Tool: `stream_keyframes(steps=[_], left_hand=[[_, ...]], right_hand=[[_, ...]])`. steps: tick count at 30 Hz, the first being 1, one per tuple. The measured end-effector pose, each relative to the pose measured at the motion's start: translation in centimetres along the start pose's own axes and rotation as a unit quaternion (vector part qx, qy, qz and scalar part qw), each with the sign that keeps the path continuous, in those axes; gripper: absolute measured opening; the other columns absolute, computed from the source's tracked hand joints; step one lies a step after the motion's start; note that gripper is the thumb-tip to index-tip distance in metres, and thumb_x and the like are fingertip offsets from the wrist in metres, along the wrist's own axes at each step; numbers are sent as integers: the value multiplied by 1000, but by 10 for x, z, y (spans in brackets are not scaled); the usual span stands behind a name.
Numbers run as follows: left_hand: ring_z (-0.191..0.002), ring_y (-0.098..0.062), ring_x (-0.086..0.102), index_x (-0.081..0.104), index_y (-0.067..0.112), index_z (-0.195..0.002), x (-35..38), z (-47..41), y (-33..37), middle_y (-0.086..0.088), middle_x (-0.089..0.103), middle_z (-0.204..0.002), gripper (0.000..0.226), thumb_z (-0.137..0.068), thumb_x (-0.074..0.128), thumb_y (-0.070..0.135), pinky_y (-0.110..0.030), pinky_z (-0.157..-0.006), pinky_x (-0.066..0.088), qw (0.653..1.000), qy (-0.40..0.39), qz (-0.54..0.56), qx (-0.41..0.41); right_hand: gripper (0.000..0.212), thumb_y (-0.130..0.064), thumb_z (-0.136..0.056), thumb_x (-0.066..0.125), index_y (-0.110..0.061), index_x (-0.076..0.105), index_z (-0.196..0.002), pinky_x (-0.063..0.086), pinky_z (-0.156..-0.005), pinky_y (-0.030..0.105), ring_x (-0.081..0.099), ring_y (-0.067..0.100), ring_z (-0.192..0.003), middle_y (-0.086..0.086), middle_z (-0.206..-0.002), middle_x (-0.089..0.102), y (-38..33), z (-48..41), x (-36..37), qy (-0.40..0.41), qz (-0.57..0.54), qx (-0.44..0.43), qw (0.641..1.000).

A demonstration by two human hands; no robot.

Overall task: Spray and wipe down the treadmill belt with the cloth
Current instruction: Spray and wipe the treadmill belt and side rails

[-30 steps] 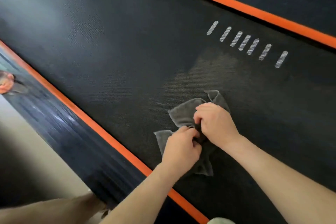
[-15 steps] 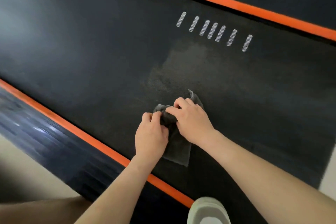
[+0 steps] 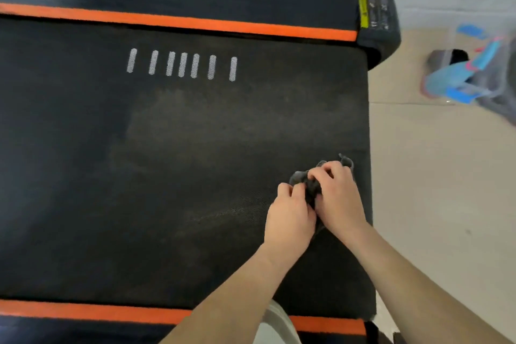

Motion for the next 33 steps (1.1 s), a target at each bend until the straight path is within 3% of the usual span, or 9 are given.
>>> stream_keyframes(steps=[5, 8, 13, 17, 19, 23, 26, 29, 33], left_hand=[[-144, -28, 19, 13, 19, -156, 54, 9, 64, -11, 15, -159, 88, -89, 69, 22, -42, -118, 25, 954, -149, -126, 228], [-141, -30, 23, 27, 19, -152, 66, 7, 88, -11, 22, -155, 78, -86, 67, 6, -43, -116, 30, 928, -154, -198, 276], [-95, -13, 58, 62, 18, -119, 22, -17, 115, -1, 61, -113, 21, -100, 53, 19, -26, -85, 49, 976, -39, -16, 213], [-77, -1, 54, 63, 22, -104, -1, -43, 90, 8, 62, -97, 13, -103, 50, 25, -10, -61, 39, 991, -66, 109, 50], [-88, -5, 55, 61, 24, -96, -14, -54, 85, 6, 58, -100, 12, -102, 50, 25, -9, -70, 41, 987, -80, 134, 47], [-105, -6, 40, 62, 32, -84, -62, -53, 105, 12, 45, -106, 14, -93, 67, 22, -12, -86, 34, 981, 32, 125, 145], [-85, 0, 51, 67, 27, -87, -73, -52, 125, 15, 56, -92, 12, -94, 65, 17, -12, -78, 40, 967, 48, 129, 212], [-83, -6, 55, 66, 19, -93, -66, -44, 150, 8, 61, -90, 9, -96, 59, 15, -29, -82, 48, 956, 46, 90, 276], [-81, -9, 54, 65, 13, -94, -67, -39, 166, 4, 58, -95, 11, -97, 56, 8, -25, -75, 47, 938, 91, 71, 326]], right_hand=[[26, -11, -94, 55, -14, 61, -119, 51, -86, 38, 55, 27, -97, 13, -118, 56, 93, 22, -18, 66, -86, 234, 966], [22, -10, -96, 53, -13, 61, -116, 44, -73, 31, 56, 21, -83, 2, -100, 62, 133, 47, -24, 78, -184, 366, 909], [17, -22, -101, 51, -14, 66, -99, 39, -58, 7, 60, 6, -74, 1, -95, 65, 128, 52, -55, 190, -235, 314, 900], [34, -54, -100, 38, -29, 59, -89, 52, -67, 33, 67, 24, -80, 4, -95, 60, 117, 39, -56, 129, -227, 291, 920], [25, -57, -96, 47, -36, 61, -98, 54, -74, 34, 65, 21, -94, -1, -108, 54, 106, 28, -70, 114, -269, 222, 930], [16, -24, -90, 72, -23, 73, -106, 48, -91, 25, 58, 6, -104, -6, -117, 61, 75, 13, -71, -139, -285, 97, 943], [16, -13, -92, 63, -12, 77, -98, 45, -90, 28, 64, 25, -98, 1, -100, 71, 94, 5, -96, 84, -198, 95, 972], [26, -15, -94, 51, -7, 73, -106, 36, -96, 17, 59, 34, -104, 8, -107, 69, 107, 28, -130, 342, -40, 123, 931], [20, -9, -97, 54, -10, 70, -108, 49, -86, 28, 63, 27, -92, 7, -100, 69, 104, 43, -122, 332, -145, 150, 920]])
Point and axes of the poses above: each hand's wrist, its own z-axis away from the middle knuckle, its own x-axis out of the palm, y = z × x, the point moved 6 cm from there along -z, towards the middle knuckle
